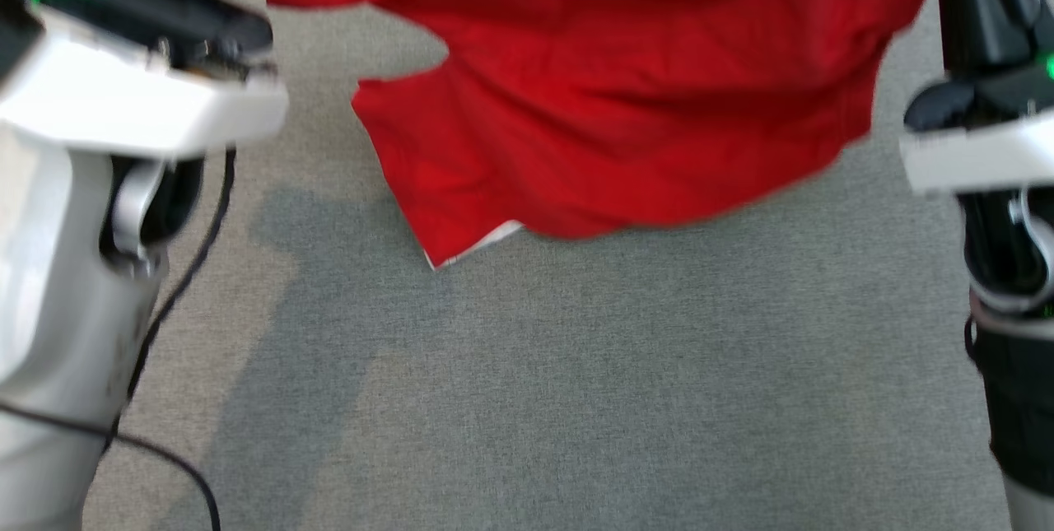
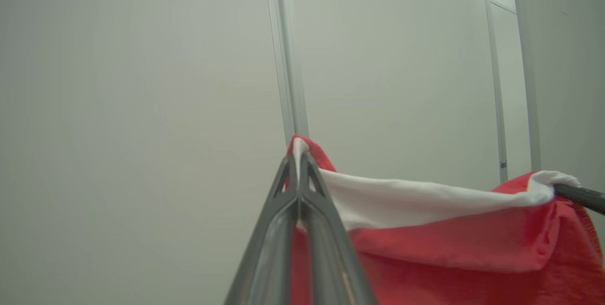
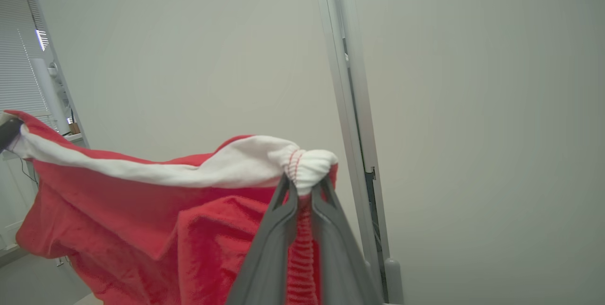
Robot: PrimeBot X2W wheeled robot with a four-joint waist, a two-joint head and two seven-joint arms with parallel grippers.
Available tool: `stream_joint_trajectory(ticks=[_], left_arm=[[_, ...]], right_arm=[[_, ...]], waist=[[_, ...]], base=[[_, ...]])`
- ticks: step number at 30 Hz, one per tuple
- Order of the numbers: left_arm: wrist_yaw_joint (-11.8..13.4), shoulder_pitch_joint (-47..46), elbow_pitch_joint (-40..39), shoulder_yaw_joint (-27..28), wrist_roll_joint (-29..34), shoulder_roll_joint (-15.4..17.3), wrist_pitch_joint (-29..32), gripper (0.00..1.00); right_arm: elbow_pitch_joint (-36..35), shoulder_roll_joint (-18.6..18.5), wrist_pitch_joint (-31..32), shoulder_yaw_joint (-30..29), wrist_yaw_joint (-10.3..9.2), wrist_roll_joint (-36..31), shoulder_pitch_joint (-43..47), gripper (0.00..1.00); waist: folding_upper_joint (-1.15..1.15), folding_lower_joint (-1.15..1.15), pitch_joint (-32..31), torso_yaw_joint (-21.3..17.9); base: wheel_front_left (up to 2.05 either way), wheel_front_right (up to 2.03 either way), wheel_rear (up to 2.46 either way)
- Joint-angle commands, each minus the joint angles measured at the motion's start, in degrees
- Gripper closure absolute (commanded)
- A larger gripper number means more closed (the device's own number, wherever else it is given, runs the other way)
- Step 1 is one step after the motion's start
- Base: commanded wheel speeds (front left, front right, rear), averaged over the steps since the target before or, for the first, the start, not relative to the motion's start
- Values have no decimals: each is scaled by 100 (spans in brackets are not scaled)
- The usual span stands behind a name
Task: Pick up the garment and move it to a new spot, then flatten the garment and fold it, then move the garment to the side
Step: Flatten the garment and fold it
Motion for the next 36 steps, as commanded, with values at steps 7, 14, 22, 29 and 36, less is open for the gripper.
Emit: stream_joint_trajectory(ticks=[7, 14, 22, 29, 36], left_arm=[[-521, -1713, 2022, -120, 52, -442, -445, 100], [-773, -2912, 3949, -68, -34, -831, -649, 100], [-924, -2861, 6160, -196, -524, -1236, -464, 100], [-952, -2342, 6781, -334, -939, -1467, -609, 100], [-942, -1214, 5978, -475, -1143, -1262, -694, 100]], right_arm=[[1726, 92, -473, 391, 3, 209, -1889, 100], [3592, 367, -1181, 666, 3, 471, -3422, 100], [5550, 535, -1447, 1410, 3, 770, -3829, 100], [6045, 565, -1633, 2184, 3, 1135, -3279, 100], [5273, 323, -1719, 2803, 3, 1495, -1910, 100]], waist=[[0, 0, 415, 12], [0, 0, 476, -4], [0, 0, 428, 8], [0, 0, 497, 74], [0, 0, 338, 123]], base=[[0, 0, 0], [0, 0, 0], [0, 0, 0], [0, 0, 0], [0, 0, 0]])
